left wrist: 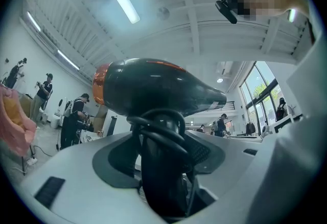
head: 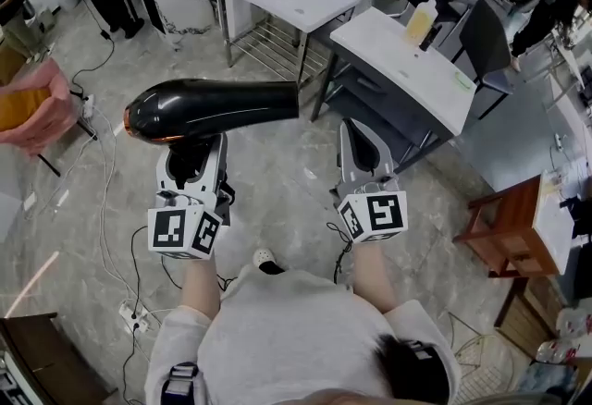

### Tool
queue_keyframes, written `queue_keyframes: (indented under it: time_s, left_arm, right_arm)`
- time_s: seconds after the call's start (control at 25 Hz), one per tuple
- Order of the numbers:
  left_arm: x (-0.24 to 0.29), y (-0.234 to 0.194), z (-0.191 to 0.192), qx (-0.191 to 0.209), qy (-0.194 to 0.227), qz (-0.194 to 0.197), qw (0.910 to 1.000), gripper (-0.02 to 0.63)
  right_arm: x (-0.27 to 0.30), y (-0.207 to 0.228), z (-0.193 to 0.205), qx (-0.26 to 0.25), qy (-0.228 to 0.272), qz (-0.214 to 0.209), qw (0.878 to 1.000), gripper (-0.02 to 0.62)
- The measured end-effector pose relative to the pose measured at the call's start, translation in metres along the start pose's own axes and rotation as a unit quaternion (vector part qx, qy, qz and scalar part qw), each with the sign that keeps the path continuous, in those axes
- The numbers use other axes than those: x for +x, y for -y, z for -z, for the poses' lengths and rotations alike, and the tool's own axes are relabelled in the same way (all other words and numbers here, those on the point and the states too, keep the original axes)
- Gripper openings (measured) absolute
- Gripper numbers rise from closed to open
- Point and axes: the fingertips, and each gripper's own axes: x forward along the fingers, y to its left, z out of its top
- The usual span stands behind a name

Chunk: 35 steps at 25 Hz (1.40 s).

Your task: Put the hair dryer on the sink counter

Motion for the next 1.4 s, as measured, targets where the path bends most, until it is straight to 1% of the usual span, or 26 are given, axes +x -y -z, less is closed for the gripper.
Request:
queue_keyframes:
  time_s: [0.32, 0.6, 0.8, 0.96, 1.2, 1.4]
  left_arm:
    - [0.027, -0.042, 0.0, 0.001, -0.003, 0.008, 1.0, 0.261]
    - [0.041, -0.074, 0.006, -0.001, -0.01, 0.011, 0.9999, 0.261]
    - [0.058, -0.084, 0.005, -0.001, -0.009, 0.015, 0.9998, 0.261]
    - [0.067, -0.094, 0.009, -0.005, -0.002, 0.016, 0.9999, 0.261]
    - [0.105, -0.115, 0.008, -0.009, 0.004, 0.009, 0.9999, 0.261]
    - [0.147, -0.129, 0.007, -0.005, 0.01, 0.001, 0.9999, 0.261]
  right_arm:
    - [0.047, -0.016, 0.014, 0.001, -0.001, 0.002, 1.0, 0.011]
    - [0.071, -0.029, 0.03, 0.005, -0.015, 0.008, 1.0, 0.011]
    - [0.088, -0.021, 0.034, 0.0, -0.022, 0.017, 1.0, 0.011]
    - [0.105, -0.02, 0.04, -0.005, -0.02, 0.012, 1.0, 0.011]
    - [0.155, -0.01, 0.045, -0.008, -0.018, -0.004, 1.0, 0.011]
    - [0.204, 0.01, 0.046, -0.009, -0.009, -0.015, 1.0, 0.011]
